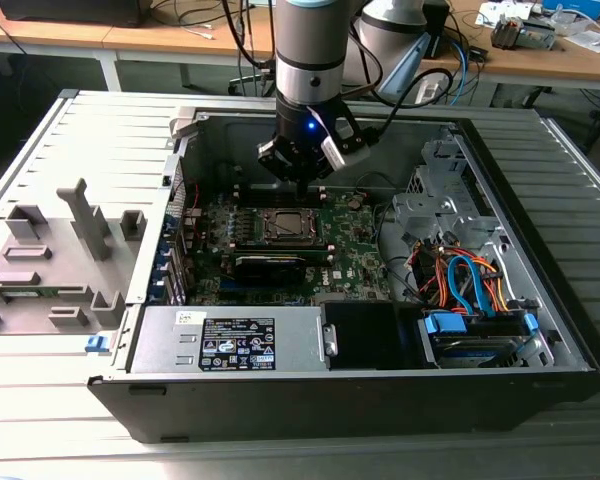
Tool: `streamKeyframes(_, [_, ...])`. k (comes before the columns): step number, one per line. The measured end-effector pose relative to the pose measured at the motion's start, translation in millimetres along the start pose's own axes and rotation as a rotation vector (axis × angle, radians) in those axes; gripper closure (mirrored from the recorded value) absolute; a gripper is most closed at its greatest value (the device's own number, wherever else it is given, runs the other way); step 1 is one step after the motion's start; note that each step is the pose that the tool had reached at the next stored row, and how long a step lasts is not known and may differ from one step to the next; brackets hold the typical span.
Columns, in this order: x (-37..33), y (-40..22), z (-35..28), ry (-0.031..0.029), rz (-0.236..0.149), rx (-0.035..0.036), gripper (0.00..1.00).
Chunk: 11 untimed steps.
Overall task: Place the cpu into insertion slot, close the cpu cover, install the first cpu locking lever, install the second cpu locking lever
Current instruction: 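Install the second cpu locking lever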
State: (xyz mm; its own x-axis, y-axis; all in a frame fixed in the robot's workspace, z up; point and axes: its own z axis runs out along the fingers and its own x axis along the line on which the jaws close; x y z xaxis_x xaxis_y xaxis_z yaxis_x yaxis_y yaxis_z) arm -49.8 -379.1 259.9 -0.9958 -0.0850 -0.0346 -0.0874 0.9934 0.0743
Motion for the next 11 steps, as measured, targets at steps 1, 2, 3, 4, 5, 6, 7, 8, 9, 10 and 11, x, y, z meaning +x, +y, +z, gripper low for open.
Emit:
streamKeyframes(1, [0.0,-0.2,0.0,0.0001,0.000,0.0000,0.89])
streamKeyframes(2, [0.0,-0.5,0.0,0.0000,0.000,0.0000,0.89])
streamKeyframes(3, [0.1,-0.8,0.0,0.0000,0.000,0.0000,0.89])
streamKeyframes(4, [0.1,-1.0,0.0,0.0000,0.000,0.0000,0.89])
streamKeyframes(5, [0.1,-1.2,-0.1,0.0000,0.000,0.0000,0.89])
streamKeyframes(6, [0.1,-1.5,-0.1,0.0001,0.000,0.0001,0.89])
streamKeyframes(7, [0.1,-1.8,-0.1,0.0000,0.000,0.0000,0.89])
streamKeyframes(8, [0.2,-2.2,-0.1,0.0000,0.000,0.0001,0.89])
streamKeyframes(9, [0.2,-2.4,-0.1,0.0000,0.000,0.0000,0.89])
streamKeyframes(10, [0.2,-2.6,-0.1,0.0000,0.000,0.0001,0.89])
streamKeyframes(11, [0.2,-2.8,0.0,0.0000,0.000,0.0000,0.89])
